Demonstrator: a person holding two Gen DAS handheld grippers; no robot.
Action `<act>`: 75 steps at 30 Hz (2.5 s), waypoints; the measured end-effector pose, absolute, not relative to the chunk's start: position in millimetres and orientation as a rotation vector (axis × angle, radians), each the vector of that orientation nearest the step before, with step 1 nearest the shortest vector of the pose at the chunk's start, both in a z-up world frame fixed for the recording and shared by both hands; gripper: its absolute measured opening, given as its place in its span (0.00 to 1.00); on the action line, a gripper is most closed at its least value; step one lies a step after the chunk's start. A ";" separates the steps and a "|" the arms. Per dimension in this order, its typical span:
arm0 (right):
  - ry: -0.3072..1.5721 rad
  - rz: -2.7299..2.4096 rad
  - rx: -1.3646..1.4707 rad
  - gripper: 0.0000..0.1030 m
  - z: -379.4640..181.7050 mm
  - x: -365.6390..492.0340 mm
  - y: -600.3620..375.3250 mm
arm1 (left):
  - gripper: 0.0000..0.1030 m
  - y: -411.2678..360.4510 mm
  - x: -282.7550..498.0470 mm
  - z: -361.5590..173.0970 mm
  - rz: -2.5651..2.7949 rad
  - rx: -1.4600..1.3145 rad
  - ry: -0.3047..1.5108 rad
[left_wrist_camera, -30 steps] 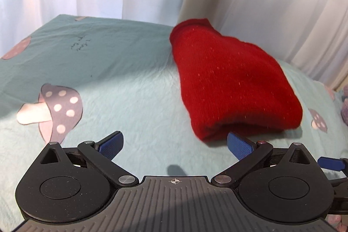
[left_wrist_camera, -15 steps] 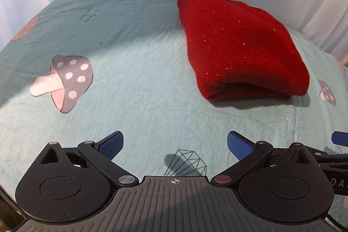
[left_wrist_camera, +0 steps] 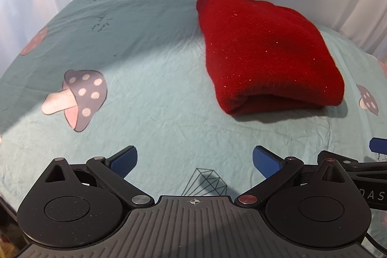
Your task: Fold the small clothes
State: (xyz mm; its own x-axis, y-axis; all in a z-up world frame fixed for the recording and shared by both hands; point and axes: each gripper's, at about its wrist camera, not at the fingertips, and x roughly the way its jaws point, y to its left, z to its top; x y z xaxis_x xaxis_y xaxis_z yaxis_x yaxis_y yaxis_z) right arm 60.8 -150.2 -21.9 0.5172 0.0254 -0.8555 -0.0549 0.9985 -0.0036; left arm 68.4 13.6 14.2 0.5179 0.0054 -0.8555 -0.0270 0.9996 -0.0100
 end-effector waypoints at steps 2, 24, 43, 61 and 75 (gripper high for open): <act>1.027 0.052 -0.037 0.96 -21.7 60.9 -151.1 | 1.00 12.0 69.5 14.2 0.023 -0.020 1.028; 1.032 0.044 -0.034 0.96 -18.9 63.3 -154.5 | 1.00 5.9 75.9 14.2 0.026 0.006 1.038; 1.023 0.035 -0.040 0.96 -15.0 67.6 -155.2 | 1.00 5.5 80.5 13.5 0.028 0.013 1.049; 1.020 0.027 -0.060 0.96 -13.4 71.4 -152.2 | 1.00 5.3 86.8 11.9 0.011 -0.006 1.068; 1.011 0.033 -0.060 0.96 -12.7 70.9 -156.0 | 1.00 2.5 87.6 10.6 0.006 -0.005 1.069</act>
State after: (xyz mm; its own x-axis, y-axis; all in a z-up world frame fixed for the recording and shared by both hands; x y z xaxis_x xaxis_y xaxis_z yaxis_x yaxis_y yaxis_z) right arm 70.9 -156.0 -12.7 0.5303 0.0001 -0.8478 -0.0556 0.9979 -0.0346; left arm 87.6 2.5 10.6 0.4813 0.0028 -0.8765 -0.0072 1.0000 -0.0008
